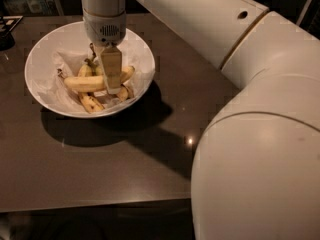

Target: Pick banana from white bowl

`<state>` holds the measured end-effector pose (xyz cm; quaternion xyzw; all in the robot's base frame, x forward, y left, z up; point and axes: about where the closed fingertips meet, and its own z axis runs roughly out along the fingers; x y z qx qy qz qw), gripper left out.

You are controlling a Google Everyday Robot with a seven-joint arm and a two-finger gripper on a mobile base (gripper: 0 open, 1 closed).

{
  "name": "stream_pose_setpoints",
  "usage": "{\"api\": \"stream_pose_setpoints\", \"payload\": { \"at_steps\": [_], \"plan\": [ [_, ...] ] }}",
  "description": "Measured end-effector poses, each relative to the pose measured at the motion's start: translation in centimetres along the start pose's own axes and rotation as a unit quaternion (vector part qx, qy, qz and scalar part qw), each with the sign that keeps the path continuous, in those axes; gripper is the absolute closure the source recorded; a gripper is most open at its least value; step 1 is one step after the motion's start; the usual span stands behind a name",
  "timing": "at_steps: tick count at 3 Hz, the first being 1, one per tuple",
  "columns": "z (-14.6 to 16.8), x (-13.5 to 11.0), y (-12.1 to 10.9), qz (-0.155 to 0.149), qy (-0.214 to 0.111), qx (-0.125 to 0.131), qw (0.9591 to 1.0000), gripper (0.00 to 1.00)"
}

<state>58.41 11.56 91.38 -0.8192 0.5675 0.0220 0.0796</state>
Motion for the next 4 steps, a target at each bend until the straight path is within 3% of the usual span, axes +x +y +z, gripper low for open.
{"api": "stream_pose_setpoints", "payload": {
  "at_steps": [1,2,4],
  "plan": [
    [0.4,-0.1,-0.4,-0.001,-0.004,-0.004,1.0000,0.33],
    [0.6,-0.1,-0.5,0.000,-0.008,-0.008,0.9999,0.39],
    [1.8,-0.1,-0.9,0.001,-0.006,-0.019,0.9998,0.40]
  ]
}}
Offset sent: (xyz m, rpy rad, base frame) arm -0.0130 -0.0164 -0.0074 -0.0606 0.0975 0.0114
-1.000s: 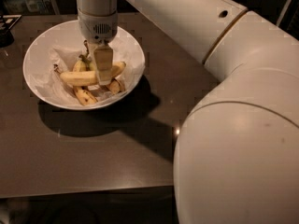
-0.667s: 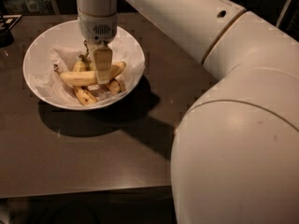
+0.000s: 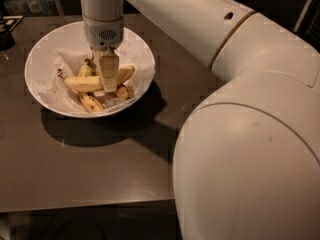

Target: Pick banana from white bowl

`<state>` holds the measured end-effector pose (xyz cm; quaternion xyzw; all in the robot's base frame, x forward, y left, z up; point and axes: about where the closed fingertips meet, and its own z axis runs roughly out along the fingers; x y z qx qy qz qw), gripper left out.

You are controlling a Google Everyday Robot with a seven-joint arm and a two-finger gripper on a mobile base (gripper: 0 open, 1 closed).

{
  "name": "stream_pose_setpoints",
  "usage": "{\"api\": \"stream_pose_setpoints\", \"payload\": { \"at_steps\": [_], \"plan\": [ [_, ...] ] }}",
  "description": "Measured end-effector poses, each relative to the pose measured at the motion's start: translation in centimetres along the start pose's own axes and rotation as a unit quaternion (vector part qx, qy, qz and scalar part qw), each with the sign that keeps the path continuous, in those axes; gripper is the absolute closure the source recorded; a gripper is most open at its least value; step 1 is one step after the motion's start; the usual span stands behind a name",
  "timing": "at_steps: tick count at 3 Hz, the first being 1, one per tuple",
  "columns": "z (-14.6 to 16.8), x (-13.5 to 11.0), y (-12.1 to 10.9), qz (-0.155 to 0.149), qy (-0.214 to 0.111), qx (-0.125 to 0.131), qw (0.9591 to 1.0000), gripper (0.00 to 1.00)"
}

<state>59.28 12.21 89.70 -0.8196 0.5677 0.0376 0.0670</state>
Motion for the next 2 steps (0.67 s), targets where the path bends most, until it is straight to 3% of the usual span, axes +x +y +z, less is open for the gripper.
{"api": "stream_pose_setpoints", "payload": {
  "at_steps": [2],
  "plan": [
    [1.97,-0.11,0.16,0.002,-0.008,-0.021,0.9997,0.40]
  ]
}}
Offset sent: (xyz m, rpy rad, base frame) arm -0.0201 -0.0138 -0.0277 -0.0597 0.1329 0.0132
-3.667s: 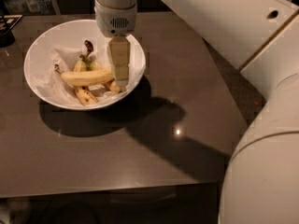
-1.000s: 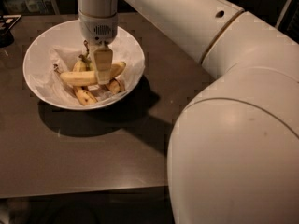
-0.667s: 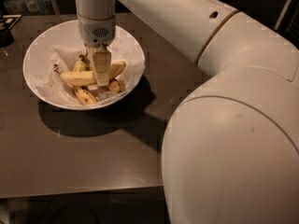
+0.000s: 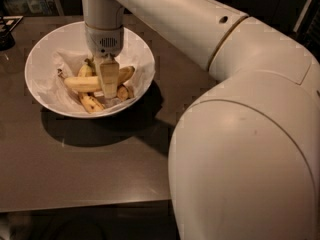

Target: Pick banana from white bowl

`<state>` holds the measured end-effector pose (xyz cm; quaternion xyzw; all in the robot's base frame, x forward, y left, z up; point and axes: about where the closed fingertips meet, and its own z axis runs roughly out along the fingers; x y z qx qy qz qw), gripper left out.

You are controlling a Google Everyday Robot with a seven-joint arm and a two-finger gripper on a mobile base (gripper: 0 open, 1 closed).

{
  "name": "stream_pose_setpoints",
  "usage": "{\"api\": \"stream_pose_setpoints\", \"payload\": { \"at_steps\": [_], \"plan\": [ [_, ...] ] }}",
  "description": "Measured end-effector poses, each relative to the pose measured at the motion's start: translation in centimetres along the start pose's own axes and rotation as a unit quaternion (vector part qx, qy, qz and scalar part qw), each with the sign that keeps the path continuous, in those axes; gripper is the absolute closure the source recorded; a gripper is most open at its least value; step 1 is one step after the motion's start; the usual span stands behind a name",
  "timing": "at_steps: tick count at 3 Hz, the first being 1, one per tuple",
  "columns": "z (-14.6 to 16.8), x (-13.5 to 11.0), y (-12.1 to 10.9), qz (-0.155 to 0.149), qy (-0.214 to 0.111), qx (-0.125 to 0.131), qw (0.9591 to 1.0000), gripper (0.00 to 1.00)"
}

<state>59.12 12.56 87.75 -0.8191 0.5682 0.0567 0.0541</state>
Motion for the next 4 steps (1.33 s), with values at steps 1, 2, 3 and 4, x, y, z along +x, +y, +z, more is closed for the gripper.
{"api": "stream_pose_setpoints", "payload": {
  "at_steps": [1,2,3,4],
  "plan": [
    [0.3,0.1,0.2,0.000,0.001,0.001,1.0000,0.60],
    [0.3,0.1,0.2,0.000,0.001,0.001,1.0000,0.83],
    [0.3,0.1,0.2,0.000,0.001,0.001,1.0000,1.00],
    [-1.7,0.3,1.0,-0.001,-0.021,0.033,0.9992,1.00]
  ]
}}
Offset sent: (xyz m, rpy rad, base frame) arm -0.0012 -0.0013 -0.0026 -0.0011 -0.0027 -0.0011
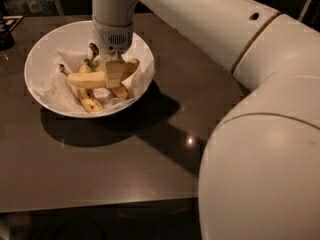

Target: Pick banana from white bowl

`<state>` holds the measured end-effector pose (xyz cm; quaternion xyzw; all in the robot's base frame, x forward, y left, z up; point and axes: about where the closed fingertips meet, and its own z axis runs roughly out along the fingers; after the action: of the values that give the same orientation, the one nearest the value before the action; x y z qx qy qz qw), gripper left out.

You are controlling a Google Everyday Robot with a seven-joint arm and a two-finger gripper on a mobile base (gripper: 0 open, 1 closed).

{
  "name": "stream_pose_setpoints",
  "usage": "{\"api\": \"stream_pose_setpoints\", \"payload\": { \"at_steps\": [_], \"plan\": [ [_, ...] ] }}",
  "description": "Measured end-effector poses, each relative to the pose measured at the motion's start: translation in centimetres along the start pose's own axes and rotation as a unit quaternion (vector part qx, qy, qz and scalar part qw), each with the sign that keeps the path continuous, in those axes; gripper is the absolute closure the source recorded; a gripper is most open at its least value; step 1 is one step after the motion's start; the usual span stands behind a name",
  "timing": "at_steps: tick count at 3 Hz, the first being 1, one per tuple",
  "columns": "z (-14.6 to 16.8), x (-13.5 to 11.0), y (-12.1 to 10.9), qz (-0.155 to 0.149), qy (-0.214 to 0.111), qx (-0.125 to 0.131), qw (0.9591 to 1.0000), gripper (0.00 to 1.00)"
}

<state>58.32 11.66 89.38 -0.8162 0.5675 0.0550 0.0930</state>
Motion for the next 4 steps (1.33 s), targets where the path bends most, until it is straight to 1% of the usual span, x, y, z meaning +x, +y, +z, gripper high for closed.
{"api": "stream_pose_setpoints", "payload": {
  "at_steps": [1,2,3,4],
  "plan": [
    [-3.2,0.1,2.3,-0.002,-0.028,0.038,0.9989,1.00],
    [-6.0,-0.2,5.4,-0.007,-0.052,0.068,0.9963,1.00],
    [-7.9,-0.1,8.9,0.002,-0.059,0.082,0.9949,1.00],
    [-8.9,0.2,12.8,0.026,-0.062,0.084,0.9942,1.00]
  ]
}}
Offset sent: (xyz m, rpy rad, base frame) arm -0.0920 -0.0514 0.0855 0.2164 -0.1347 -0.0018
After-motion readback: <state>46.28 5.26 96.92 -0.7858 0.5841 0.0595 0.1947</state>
